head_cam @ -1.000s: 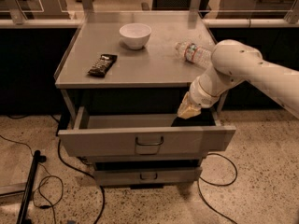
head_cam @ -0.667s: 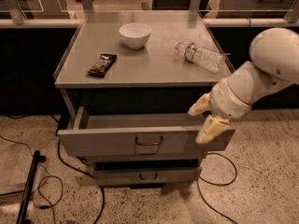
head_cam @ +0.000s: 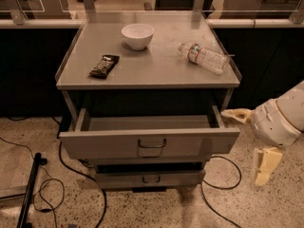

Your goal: Close top drawer

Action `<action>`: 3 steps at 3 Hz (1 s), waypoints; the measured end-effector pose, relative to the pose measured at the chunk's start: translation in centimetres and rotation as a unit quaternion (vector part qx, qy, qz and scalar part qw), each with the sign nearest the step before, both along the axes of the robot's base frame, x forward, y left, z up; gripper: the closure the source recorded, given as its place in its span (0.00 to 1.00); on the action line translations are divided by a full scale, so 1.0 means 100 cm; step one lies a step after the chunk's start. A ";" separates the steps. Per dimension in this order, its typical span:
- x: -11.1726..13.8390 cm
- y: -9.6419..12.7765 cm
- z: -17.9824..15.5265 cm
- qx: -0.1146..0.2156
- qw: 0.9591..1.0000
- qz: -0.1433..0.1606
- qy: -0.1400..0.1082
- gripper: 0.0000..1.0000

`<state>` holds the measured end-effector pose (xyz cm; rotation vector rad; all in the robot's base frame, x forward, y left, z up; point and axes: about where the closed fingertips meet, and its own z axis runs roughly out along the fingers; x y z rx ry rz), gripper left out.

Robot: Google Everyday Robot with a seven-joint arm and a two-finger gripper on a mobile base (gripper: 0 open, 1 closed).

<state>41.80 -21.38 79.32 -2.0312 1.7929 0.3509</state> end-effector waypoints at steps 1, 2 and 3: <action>0.000 0.000 0.000 0.000 1.000 0.000 0.000 0.23; 0.004 0.016 -0.025 -0.003 0.999 0.021 0.026 0.47; 0.010 0.025 -0.043 -0.002 0.999 0.025 0.041 0.70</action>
Offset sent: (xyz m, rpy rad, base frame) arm 0.0095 0.0363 -0.0623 -0.0110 0.1300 0.0991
